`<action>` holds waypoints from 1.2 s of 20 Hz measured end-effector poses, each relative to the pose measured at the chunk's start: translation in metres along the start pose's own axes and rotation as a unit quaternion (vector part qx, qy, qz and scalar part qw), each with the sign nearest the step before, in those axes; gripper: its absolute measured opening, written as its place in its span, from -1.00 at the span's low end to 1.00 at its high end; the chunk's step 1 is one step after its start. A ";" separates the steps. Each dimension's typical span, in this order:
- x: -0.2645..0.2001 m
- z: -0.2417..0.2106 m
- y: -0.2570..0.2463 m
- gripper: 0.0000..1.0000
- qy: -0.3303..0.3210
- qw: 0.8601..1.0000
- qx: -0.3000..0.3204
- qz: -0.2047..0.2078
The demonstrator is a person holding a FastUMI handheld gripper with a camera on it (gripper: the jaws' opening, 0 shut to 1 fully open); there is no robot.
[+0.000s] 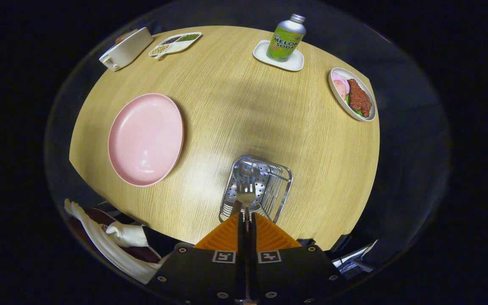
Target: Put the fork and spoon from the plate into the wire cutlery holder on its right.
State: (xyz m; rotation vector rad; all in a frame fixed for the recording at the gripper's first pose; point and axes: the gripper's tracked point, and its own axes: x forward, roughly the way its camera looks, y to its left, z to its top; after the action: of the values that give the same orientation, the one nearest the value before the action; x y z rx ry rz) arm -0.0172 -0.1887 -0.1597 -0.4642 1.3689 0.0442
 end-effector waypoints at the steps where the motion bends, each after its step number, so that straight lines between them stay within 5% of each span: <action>1: 0.004 0.001 -0.001 -0.91 0.007 1.000 -0.001 -0.002; 7: 0.019 0.003 -0.004 -0.90 0.028 1.000 0.008 -0.001; 11: 0.016 0.005 -0.009 -0.73 0.011 1.000 0.023 -0.001; 17: -0.009 0.022 -0.024 0.40 -0.078 0.992 0.098 0.009; 18: -0.015 0.027 -0.028 0.77 -0.096 0.989 0.110 0.007; 20: -0.027 0.038 -0.032 0.98 -0.132 0.983 0.128 0.006; 24: -0.059 0.053 -0.036 0.99 -0.186 0.974 0.126 -0.002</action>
State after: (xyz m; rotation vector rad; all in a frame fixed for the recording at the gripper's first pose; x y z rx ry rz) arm 0.0303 -0.1889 -0.0871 -0.2301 0.9882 -0.0439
